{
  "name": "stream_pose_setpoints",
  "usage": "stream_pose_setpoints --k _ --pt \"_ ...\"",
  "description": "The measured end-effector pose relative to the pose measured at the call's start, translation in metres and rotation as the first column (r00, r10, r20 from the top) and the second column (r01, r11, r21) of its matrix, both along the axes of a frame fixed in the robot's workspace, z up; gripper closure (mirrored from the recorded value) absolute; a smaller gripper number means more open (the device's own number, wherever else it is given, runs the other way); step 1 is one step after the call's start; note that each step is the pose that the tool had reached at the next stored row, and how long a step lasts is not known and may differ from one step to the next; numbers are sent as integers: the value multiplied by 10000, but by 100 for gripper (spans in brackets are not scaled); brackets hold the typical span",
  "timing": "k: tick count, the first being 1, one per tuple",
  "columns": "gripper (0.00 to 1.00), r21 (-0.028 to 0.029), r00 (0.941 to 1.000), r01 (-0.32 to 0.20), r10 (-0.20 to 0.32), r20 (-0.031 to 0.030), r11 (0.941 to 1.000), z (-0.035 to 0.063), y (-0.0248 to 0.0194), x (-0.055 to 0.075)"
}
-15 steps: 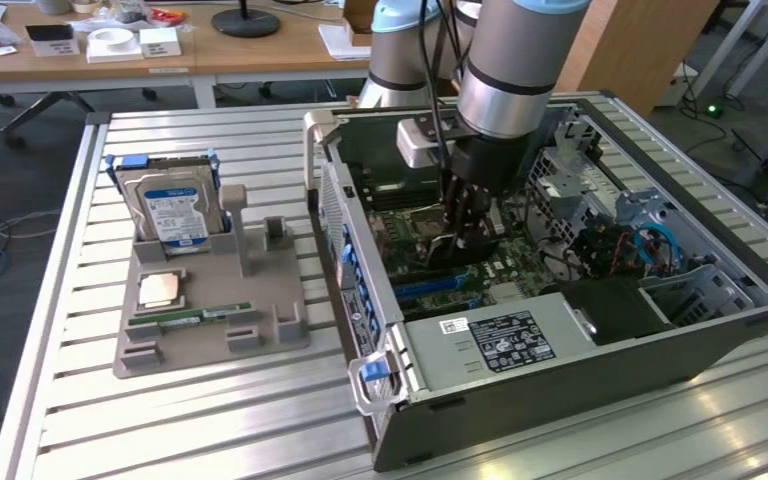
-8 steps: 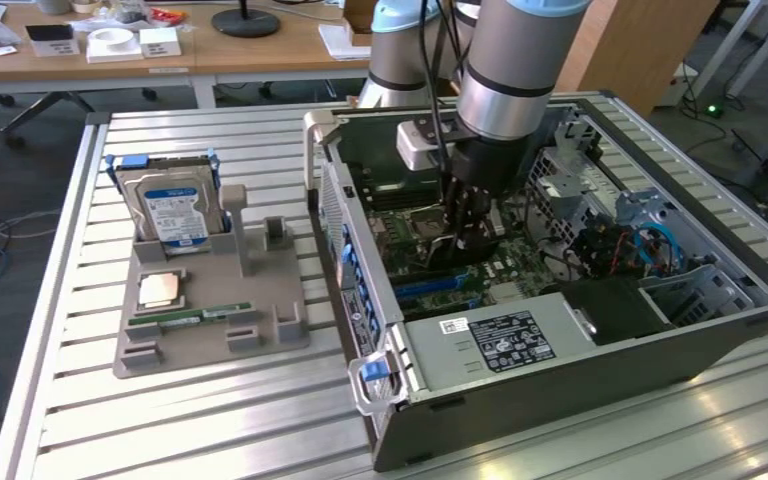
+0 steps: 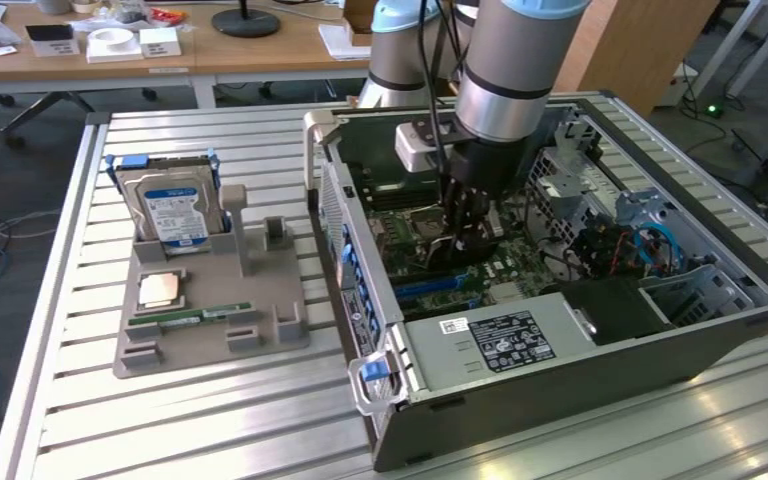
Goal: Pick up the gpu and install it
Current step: 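Insert the gpu into the slot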
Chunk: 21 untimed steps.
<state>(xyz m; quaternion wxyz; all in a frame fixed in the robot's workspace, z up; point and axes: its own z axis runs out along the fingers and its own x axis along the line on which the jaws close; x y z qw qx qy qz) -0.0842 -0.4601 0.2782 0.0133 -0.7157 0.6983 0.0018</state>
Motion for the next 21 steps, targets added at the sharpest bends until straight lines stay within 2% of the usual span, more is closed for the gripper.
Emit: stream_pose_setpoints --k 18,21 --pt "74 0 10000 1 -1 25 10000 -35 1 -34" --pt "74 1 10000 1 -1 48 10000 -40 1 -43"
